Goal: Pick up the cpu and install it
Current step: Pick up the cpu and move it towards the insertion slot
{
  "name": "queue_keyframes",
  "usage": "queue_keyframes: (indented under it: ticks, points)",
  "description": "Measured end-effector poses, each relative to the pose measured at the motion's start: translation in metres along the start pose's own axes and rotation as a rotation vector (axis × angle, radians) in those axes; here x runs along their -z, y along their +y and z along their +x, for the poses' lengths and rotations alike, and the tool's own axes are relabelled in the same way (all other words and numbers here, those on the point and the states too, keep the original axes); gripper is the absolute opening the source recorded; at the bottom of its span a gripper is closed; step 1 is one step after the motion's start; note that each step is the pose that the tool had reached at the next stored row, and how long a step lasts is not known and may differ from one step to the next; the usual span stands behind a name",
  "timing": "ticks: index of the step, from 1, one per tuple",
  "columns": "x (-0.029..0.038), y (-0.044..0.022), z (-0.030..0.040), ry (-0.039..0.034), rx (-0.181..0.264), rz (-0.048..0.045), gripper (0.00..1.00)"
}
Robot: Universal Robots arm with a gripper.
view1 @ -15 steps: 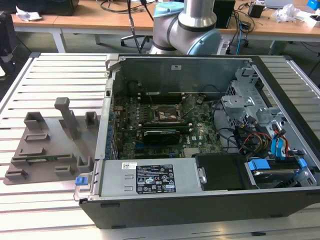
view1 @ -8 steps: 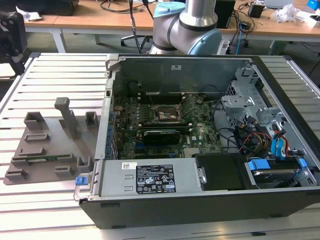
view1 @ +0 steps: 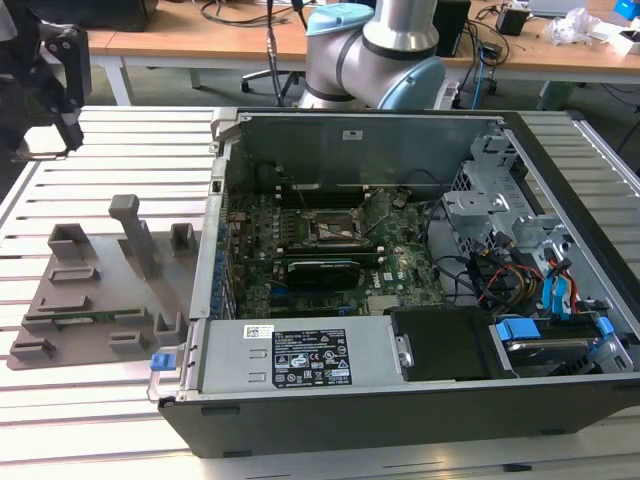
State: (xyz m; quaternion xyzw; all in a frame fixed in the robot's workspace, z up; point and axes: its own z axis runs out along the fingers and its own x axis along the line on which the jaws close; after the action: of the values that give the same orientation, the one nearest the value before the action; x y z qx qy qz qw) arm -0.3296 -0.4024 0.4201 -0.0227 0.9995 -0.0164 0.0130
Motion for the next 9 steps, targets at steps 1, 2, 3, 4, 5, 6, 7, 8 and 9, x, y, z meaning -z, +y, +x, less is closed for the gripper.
queue_keyframes:
  ticks: [1, 2, 3, 4, 5, 6, 7, 8, 9]
  points:
    - [-0.0001, 0.0000, -0.0034, -0.0001, 0.000, 0.0000, 0.55]
    - [-0.0002, -0.0001, -0.0060, 0.0000, 0.000, -0.0001, 0.55]
    - [-0.0003, -0.0002, -0.0094, 0.0000, 0.000, 0.0000, 0.55]
    - [-0.0004, -0.0004, -0.0136, 0.0000, 0.000, 0.0001, 0.55]
    - [-0.0005, -0.0005, -0.0180, 0.0000, 0.000, 0.0000, 0.55]
    - [-0.0006, -0.0005, -0.0198, -0.0001, 0.000, 0.0000, 0.55]
    - [-0.0006, -0.0005, -0.0221, -0.0001, 0.000, 0.0000, 0.55]
    - [-0.0007, -0.0005, -0.0255, -0.0001, 0.000, 0.0000, 0.55]
    - [-0.0009, -0.0005, -0.0304, 0.0000, 0.000, 0.0001, 0.55]
